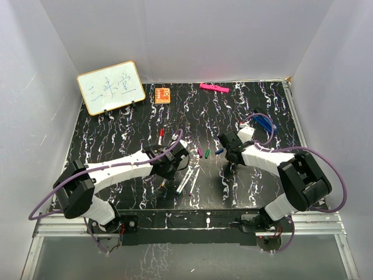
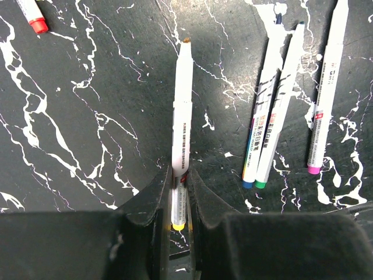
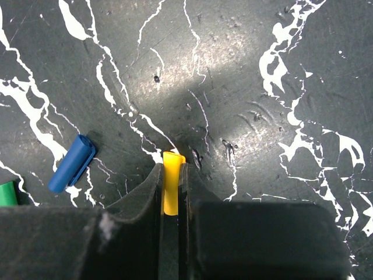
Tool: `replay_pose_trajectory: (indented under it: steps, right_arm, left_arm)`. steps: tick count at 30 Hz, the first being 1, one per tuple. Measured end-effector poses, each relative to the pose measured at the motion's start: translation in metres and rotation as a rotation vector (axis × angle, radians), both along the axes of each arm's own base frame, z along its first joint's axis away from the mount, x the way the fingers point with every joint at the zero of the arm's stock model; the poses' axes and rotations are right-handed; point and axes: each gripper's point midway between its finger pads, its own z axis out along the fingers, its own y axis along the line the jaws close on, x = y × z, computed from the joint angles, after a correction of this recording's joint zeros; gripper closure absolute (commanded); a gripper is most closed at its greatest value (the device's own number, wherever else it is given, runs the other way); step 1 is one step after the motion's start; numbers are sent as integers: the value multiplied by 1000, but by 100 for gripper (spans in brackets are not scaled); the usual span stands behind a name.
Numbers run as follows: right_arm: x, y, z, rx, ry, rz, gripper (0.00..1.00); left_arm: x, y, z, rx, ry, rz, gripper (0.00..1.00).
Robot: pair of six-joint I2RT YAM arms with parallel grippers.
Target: Insert the pens into the pen caps
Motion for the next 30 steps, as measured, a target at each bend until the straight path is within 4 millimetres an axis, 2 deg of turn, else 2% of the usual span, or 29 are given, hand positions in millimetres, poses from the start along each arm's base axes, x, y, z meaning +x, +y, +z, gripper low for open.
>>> replay_pose_trajectory:
  steps: [5,8,14,18,23,30]
  right_arm:
    - [0,5,5,6,3,43,100]
    - [13,13,22,20,-39,84,100]
    - [64,56,97,140,-285,240,100]
    - [77,86,141,242,-434,382,100]
    - [68,116,185,380,-614,559,100]
    - [42,134,230,509,-838,725,100]
  left_arm:
    - [3,0,2,-2,-19,4,100]
    - [6,-1,9,-18,-42,6,100]
    - [16,-14,36,-141,-130,-2,100]
    - [21,-25,56,-261,-205,-15,100]
    - [24,-39,65,-392,-263,-38,100]
    - [27,-72,80,-590,-314,-116,100]
